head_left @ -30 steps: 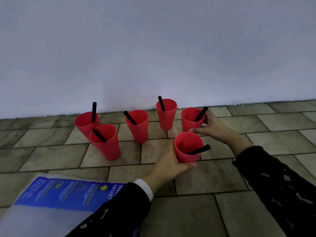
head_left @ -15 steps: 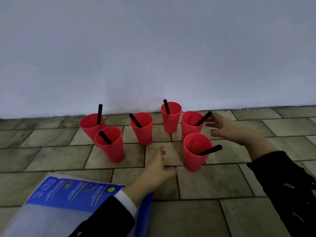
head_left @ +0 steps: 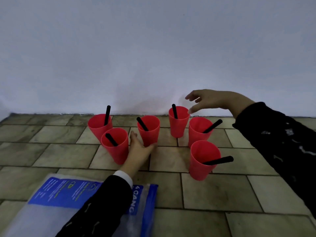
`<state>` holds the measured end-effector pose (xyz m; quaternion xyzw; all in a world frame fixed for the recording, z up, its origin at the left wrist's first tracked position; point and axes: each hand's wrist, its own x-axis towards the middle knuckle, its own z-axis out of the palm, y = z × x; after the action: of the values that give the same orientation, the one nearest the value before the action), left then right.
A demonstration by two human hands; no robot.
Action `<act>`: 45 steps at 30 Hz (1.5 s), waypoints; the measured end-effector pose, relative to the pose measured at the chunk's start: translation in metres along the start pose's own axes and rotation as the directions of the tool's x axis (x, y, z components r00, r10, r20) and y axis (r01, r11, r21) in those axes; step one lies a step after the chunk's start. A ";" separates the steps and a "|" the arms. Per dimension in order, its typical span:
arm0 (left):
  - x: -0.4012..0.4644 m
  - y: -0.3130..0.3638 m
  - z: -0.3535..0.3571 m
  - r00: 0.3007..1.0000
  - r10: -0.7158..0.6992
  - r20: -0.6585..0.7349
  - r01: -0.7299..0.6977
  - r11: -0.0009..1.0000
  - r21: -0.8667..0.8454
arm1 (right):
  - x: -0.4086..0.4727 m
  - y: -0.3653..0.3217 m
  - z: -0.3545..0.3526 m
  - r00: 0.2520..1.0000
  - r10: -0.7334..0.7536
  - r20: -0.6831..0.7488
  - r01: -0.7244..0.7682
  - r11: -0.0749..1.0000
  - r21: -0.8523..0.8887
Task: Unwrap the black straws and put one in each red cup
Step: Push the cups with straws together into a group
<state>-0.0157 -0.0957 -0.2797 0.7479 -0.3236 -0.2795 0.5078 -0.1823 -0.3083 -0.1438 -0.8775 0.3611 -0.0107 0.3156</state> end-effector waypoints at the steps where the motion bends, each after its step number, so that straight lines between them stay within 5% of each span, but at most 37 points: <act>1: 0.004 0.001 -0.001 1.000 0.011 -0.004 -0.011 0.999 -0.039 | 0.009 -0.005 0.001 0.998 0.006 0.064 -0.002 0.997 -0.077; 7: 0.020 0.002 0.000 0.996 0.093 -0.004 -0.092 0.982 -0.167 | 0.044 -0.020 0.019 0.953 0.005 0.302 0.099 0.939 -0.328; 14: 0.021 0.005 0.002 0.990 0.133 0.043 -0.124 0.977 -0.174 | 0.055 -0.028 0.033 0.950 -0.062 0.306 0.186 0.899 -0.396; 29: -0.048 -0.001 0.002 0.916 0.166 0.364 -0.169 0.985 -0.022 | 0.042 -0.056 0.051 0.883 -0.211 0.419 0.356 0.884 -0.304; 40: -0.066 0.004 -0.019 0.893 0.054 0.447 -0.157 0.968 0.197 | 0.037 -0.055 0.037 0.893 -0.100 0.439 0.276 0.891 -0.359; 45: -0.092 0.006 -0.076 0.893 0.017 0.450 -0.129 0.967 0.218 | 0.006 -0.054 0.002 0.958 -0.151 0.244 0.210 0.948 -0.238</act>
<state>-0.0184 0.0170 -0.2415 0.7077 -0.4906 -0.3819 0.3356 -0.1435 -0.2818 -0.1159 -0.9365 0.2394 0.1064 0.2330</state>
